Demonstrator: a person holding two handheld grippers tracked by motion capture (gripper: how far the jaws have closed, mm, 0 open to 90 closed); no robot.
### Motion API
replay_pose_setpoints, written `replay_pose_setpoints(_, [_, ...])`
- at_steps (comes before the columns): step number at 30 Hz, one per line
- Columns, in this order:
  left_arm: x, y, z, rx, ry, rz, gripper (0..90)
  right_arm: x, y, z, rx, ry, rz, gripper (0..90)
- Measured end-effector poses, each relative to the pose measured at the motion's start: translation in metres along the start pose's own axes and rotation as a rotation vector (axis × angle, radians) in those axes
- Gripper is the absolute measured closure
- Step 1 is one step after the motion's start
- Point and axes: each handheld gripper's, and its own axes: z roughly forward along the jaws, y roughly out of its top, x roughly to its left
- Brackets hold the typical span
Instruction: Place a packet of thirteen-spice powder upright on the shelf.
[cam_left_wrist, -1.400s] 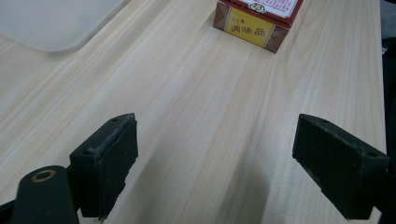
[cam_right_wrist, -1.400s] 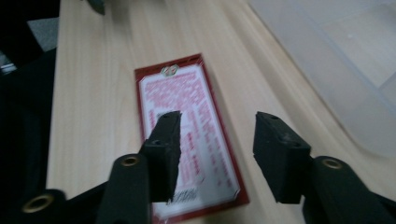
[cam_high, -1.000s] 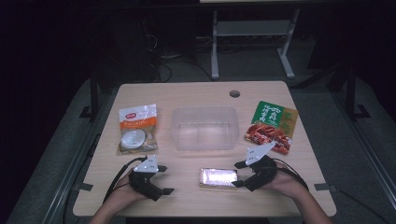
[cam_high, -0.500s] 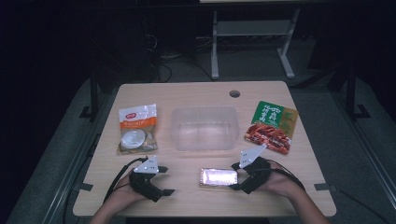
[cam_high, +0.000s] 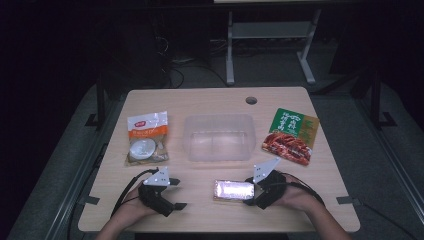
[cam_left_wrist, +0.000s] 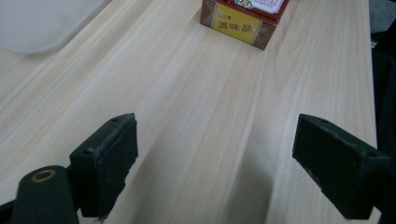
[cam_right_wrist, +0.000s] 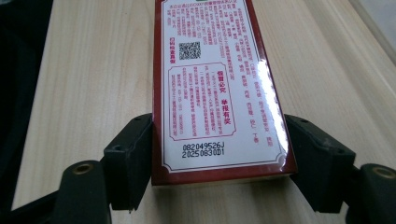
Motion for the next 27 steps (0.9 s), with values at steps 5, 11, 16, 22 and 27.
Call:
replay_pose_setpoints(5, [0.000, 0.000, 0.000, 0.003, 0.000, 0.003, 13.6, 0.005, 0.001, 0.002, 0.007, -0.028, -0.043, 29.4])
replay_pose_setpoints(11, [-0.001, 0.000, 0.000, 0.003, 0.000, 0.007, 13.7, 0.007, 0.001, 0.001, 0.006, -0.029, -0.041, 31.2])
replay_pose_setpoints(16, [0.000, 0.000, 0.000, 0.003, 0.000, 0.007, 13.7, 0.007, 0.001, 0.001, 0.006, -0.029, -0.045, 31.7])
replay_pose_setpoints(22, [0.000, 0.001, -0.001, -0.004, -0.001, 0.012, 13.6, 0.006, 0.001, -0.003, -0.003, -0.028, -0.043, 31.9])
replay_pose_setpoints(27, [0.000, 0.002, -0.004, -0.025, -0.006, 0.023, 13.3, 0.006, 0.002, -0.012, -0.052, -0.019, -0.001, 31.9])
